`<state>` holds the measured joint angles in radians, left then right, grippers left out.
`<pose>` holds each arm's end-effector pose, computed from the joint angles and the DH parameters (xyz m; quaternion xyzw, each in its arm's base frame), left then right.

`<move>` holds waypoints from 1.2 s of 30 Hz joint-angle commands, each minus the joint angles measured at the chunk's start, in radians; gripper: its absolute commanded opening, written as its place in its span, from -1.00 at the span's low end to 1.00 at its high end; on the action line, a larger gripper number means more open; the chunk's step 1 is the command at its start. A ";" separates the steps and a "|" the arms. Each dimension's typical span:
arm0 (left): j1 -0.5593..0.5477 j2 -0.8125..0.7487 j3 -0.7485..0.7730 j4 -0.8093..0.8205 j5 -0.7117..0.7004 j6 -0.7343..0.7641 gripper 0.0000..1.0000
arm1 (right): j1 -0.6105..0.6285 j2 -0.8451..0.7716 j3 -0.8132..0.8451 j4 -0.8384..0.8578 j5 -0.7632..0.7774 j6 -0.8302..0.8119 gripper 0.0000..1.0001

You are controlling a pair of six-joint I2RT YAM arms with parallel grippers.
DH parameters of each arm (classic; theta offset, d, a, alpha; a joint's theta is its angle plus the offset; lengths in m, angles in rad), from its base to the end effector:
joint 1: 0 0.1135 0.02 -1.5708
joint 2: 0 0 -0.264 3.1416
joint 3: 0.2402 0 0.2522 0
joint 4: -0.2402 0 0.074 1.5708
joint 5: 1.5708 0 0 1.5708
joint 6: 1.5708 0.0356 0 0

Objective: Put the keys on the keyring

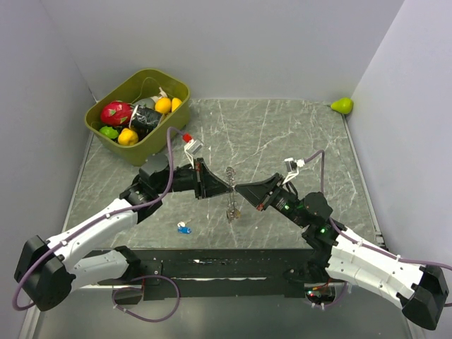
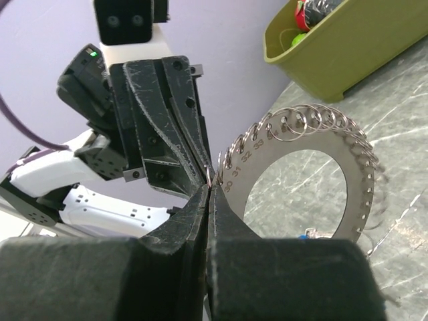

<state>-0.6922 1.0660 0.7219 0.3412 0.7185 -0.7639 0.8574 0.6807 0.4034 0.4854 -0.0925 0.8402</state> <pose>0.1729 -0.1737 0.3181 0.2243 0.6714 -0.6257 0.3278 0.1113 0.1337 0.2929 -0.0413 0.6288 0.6015 0.4909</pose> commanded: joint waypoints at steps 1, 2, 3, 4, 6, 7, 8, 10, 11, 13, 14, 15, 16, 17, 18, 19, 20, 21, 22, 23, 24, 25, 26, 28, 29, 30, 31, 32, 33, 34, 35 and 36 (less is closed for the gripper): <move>-0.018 -0.043 0.092 -0.168 -0.072 0.150 -0.98 | -0.001 -0.032 -0.001 0.042 0.039 0.010 -0.83; -0.018 -0.046 0.111 -0.216 -0.077 0.165 -0.98 | -0.001 -0.030 0.000 0.044 0.037 0.008 -0.73; -0.018 -0.046 0.120 -0.238 -0.083 0.193 -0.98 | -0.004 -0.032 0.002 0.039 0.031 0.004 -0.57; -0.018 -0.046 0.131 -0.263 -0.091 0.207 -0.98 | -0.003 -0.032 0.006 0.035 0.028 0.002 -0.43; -0.018 -0.046 0.152 -0.322 -0.105 0.248 -0.98 | -0.004 -0.043 0.008 0.015 0.031 -0.013 -0.07; -0.018 -0.046 0.159 -0.338 -0.113 0.261 -0.98 | -0.003 -0.049 0.008 0.007 0.036 -0.018 0.06; -0.018 -0.047 0.175 -0.367 -0.123 0.274 -0.98 | -0.006 -0.056 0.006 -0.001 0.040 -0.026 0.20; -0.018 -0.049 0.191 -0.432 -0.140 0.313 -0.98 | -0.011 -0.081 0.014 -0.042 0.053 -0.039 0.30; -0.018 -0.049 0.207 -0.456 -0.151 0.327 -0.98 | -0.012 -0.092 0.018 -0.056 0.053 -0.059 0.35; -0.018 -0.051 0.221 -0.513 -0.172 0.368 -0.98 | -0.017 -0.110 0.029 -0.085 0.045 -0.082 0.42; -0.020 -0.051 0.232 -0.530 -0.175 0.397 -0.98 | -0.018 -0.115 0.034 -0.094 0.039 -0.108 0.43; -0.020 -0.051 0.238 -0.544 -0.180 0.409 -0.98 | -0.020 -0.113 0.041 -0.106 0.024 -0.122 0.43; -0.020 -0.049 0.244 -0.577 -0.177 0.423 -0.98 | -0.024 -0.109 0.063 -0.117 0.008 -0.159 0.43; -0.018 -0.049 0.257 -0.588 -0.166 0.452 -0.98 | -0.024 -0.104 0.075 -0.139 -0.037 -0.182 0.43; -0.020 -0.052 0.261 -0.600 -0.159 0.466 -0.98 | -0.026 -0.081 0.089 -0.152 -0.064 -0.205 0.43; -0.020 -0.054 0.264 -0.608 -0.140 0.478 -0.98 | -0.027 -0.069 0.119 -0.165 -0.090 -0.255 0.41; -0.021 -0.057 0.272 -0.628 -0.130 0.506 -0.98 | -0.032 -0.053 0.135 -0.194 -0.160 -0.280 0.40; -0.023 -0.058 0.277 -0.637 -0.119 0.521 -0.98 | -0.035 -0.017 0.173 -0.212 -0.192 -0.306 0.39; -0.024 -0.060 0.280 -0.648 -0.094 0.535 -0.98 | -0.037 0.002 0.190 -0.228 -0.234 -0.358 0.37; -0.027 -0.061 0.292 -0.672 -0.088 0.563 -0.98 | -0.038 0.023 0.211 -0.261 -0.300 -0.383 0.35; -0.029 -0.061 0.297 -0.685 -0.077 0.578 -0.98 | -0.040 0.061 0.230 -0.275 -0.334 -0.407 0.33; -0.032 -0.061 0.301 -0.699 -0.061 0.592 -0.98 | -0.041 0.077 0.259 -0.281 -0.364 -0.444 0.30; -0.036 -0.061 0.310 -0.709 -0.054 0.618 -0.98 | -0.041 0.094 0.270 -0.284 -0.397 -0.463 0.29; -0.043 -0.061 0.315 -0.738 -0.048 0.646 -0.98 | -0.041 0.132 0.293 -0.295 -0.464 -0.506 0.26; -0.050 -0.063 0.323 -0.748 -0.048 0.669 -0.98 | -0.041 0.143 0.301 -0.306 -0.481 -0.522 0.25; -0.055 -0.063 0.326 -0.769 -0.045 0.681 -0.98 | -0.043 0.164 0.310 -0.314 -0.509 -0.536 0.23; -0.058 -0.063 0.330 -0.775 -0.041 0.693 -0.98 | -0.043 0.174 0.327 -0.338 -0.519 -0.562 0.20; -0.064 -0.067 0.333 -0.783 -0.039 0.713 -0.98 | -0.043 0.184 0.336 -0.350 -0.529 -0.576 0.15; -0.066 -0.067 0.333 -0.789 -0.033 0.724 -0.98 | -0.046 0.198 0.339 -0.357 -0.538 -0.587 0.10; -0.067 -0.070 0.333 -0.795 -0.025 0.736 -0.98 | -0.050 0.201 0.345 -0.378 -0.550 -0.608 -0.02; -0.073 -0.075 0.332 -0.795 -0.019 0.753 -0.98 | -0.054 0.204 0.347 -0.383 -0.556 -0.615 -0.08; -0.075 -0.078 0.330 -0.798 0.002 0.753 -0.98 | -0.057 0.203 0.345 -0.384 -0.564 -0.618 -0.10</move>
<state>-0.7532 1.0267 0.9997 -0.4538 0.6449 -0.0883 0.8185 0.8829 0.6949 0.1341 -0.5705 0.3126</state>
